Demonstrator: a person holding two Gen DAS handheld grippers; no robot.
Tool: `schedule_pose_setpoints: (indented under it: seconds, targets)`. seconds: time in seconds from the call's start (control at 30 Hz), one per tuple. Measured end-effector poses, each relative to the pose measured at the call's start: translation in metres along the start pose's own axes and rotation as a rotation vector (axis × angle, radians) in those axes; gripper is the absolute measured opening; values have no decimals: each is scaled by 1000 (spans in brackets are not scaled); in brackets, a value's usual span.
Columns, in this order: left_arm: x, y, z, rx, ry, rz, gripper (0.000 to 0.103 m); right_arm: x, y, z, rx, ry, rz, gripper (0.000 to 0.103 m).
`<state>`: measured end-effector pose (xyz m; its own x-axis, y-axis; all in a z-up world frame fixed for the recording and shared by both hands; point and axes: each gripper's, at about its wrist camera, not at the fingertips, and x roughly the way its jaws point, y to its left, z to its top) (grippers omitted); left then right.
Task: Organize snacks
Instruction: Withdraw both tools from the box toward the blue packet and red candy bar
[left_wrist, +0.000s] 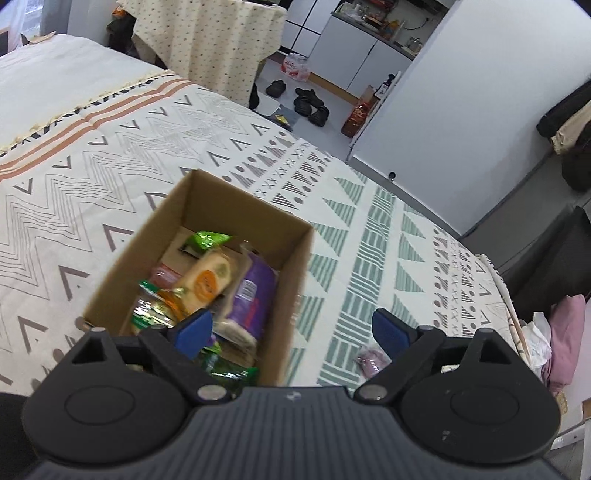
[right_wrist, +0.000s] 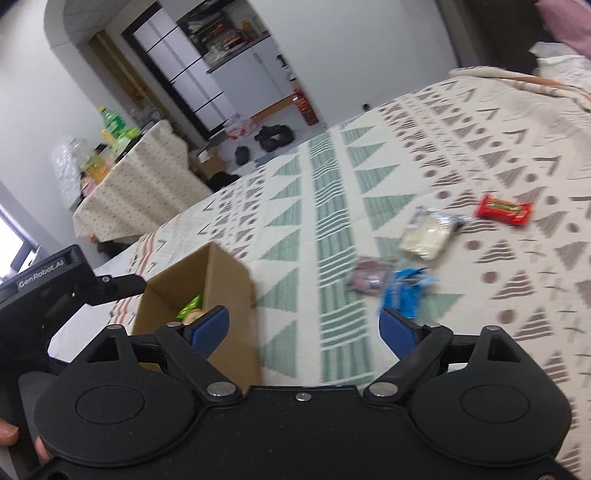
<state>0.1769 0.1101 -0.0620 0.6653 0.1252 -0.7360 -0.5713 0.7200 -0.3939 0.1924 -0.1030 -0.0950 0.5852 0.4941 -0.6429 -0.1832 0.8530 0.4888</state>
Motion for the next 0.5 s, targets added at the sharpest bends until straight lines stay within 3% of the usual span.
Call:
schedule_pose_setpoints:
  seconds: [0.5]
  targets:
    - [18,-66,-51,107,90,-27,93,-35,-81,10,57,-36,-60,89]
